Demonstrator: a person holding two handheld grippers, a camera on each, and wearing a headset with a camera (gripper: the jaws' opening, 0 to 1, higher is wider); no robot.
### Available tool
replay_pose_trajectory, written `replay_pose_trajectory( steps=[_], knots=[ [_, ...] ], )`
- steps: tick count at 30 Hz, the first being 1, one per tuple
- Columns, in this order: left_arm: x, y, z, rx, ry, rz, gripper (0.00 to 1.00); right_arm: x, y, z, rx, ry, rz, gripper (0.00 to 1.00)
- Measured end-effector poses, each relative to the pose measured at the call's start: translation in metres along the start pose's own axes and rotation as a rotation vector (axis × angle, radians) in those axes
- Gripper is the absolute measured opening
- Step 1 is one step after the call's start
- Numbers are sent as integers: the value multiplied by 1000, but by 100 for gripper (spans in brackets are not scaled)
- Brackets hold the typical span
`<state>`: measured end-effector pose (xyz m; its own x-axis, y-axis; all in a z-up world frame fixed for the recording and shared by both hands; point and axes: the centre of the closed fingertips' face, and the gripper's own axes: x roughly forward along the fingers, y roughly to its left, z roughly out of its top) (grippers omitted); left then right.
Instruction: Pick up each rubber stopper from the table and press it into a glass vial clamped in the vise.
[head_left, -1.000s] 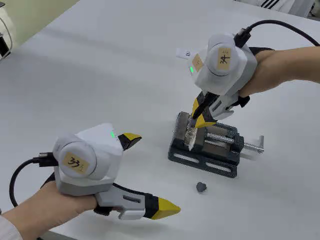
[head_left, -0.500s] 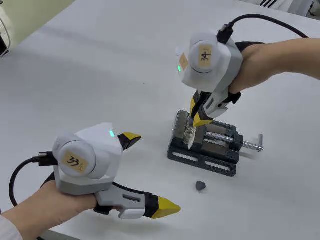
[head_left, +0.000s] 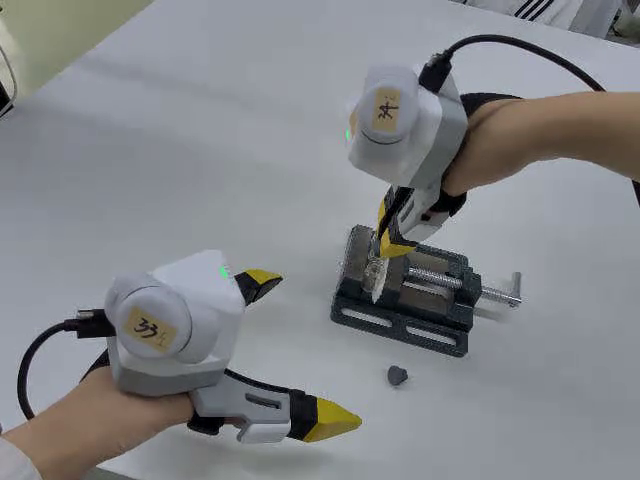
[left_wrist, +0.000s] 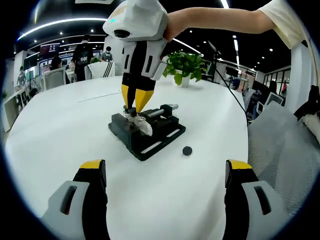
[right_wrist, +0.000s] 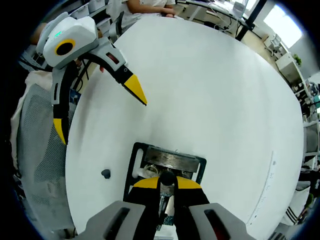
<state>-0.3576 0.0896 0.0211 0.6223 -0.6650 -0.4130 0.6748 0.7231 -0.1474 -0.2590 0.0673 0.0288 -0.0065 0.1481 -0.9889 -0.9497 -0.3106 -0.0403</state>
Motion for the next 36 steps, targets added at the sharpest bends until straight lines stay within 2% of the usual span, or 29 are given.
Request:
replay_pose_trajectory(
  steps=[7, 8, 13, 14, 20, 22, 36],
  knots=[
    [1, -3, 4, 1, -5, 0, 99, -1, -1, -1, 35, -49, -13, 4],
    [1, -4, 4, -1, -5, 0, 99, -1, 2, -1, 15, -62, -14, 4],
    [1, -3, 3, 1, -3, 0, 99, 0, -3, 1, -58, -105, -14, 4],
    [0, -3, 3, 0, -5, 1, 99, 0, -2, 0, -48, -107, -14, 4],
    [-2, -3, 2, -3, -4, 7, 99, 0, -2, -1, -87, -131, -24, 5],
    [-3, -1, 1, -3, -4, 11, 99, 1, -4, 0, -69, -135, -27, 5],
    [-5, 4, -1, -8, -9, 15, 98, 2, -7, 1, -125, -144, -49, 7]
  ],
)
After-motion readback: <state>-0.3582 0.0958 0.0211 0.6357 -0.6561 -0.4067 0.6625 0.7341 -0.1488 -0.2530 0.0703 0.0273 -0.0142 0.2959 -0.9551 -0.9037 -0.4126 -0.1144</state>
